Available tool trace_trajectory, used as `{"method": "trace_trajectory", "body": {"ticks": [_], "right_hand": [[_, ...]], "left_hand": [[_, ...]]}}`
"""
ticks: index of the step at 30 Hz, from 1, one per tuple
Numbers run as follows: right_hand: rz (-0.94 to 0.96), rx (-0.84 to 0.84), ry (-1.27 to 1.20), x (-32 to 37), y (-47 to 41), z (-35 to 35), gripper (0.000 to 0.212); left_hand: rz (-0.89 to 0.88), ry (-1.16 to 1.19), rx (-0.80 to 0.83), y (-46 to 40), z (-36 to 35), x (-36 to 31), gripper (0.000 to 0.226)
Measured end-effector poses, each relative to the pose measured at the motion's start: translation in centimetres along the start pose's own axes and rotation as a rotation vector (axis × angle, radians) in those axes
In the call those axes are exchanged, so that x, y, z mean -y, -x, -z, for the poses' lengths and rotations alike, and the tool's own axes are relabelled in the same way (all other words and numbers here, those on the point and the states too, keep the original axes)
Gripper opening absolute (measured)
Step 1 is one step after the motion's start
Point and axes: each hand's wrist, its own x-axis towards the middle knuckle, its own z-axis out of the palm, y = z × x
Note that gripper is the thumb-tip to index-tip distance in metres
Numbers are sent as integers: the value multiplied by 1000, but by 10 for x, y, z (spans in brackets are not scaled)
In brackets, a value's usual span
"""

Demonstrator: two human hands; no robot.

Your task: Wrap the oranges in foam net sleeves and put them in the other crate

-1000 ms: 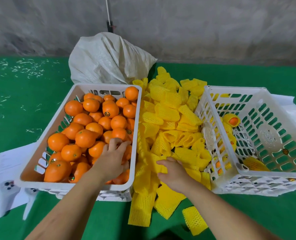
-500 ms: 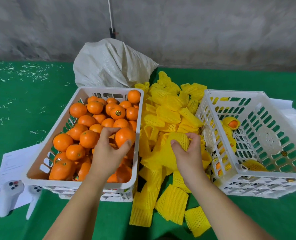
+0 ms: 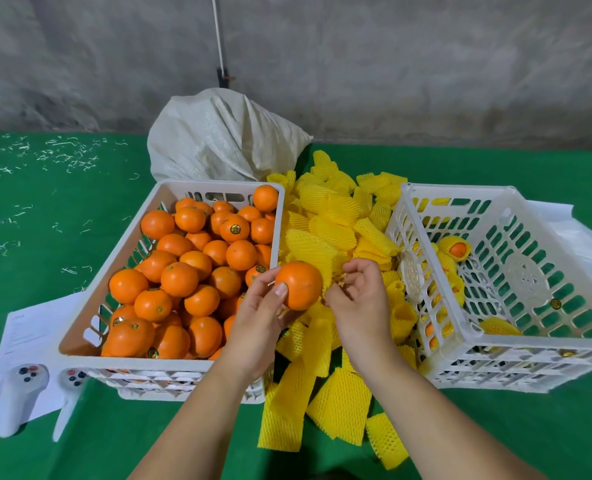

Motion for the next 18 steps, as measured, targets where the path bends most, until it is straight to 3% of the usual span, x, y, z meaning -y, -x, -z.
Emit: {"method": "trace_trajectory", "body": {"ticks": [3, 7, 11, 18], "right_hand": [[-36, 72, 7, 0, -2, -3, 44], [32, 20, 194, -5, -13, 2, 21], [9, 11, 386, -14, -23, 0, 9], [116, 130, 428, -17, -19, 5, 33]], "left_hand": [[-8, -78, 37, 0, -3, 2, 57], [6, -52, 53, 0, 1, 3, 61], [-2, -193, 139, -1, 5, 6, 74], [49, -160, 171, -3, 5, 2, 80]]}}
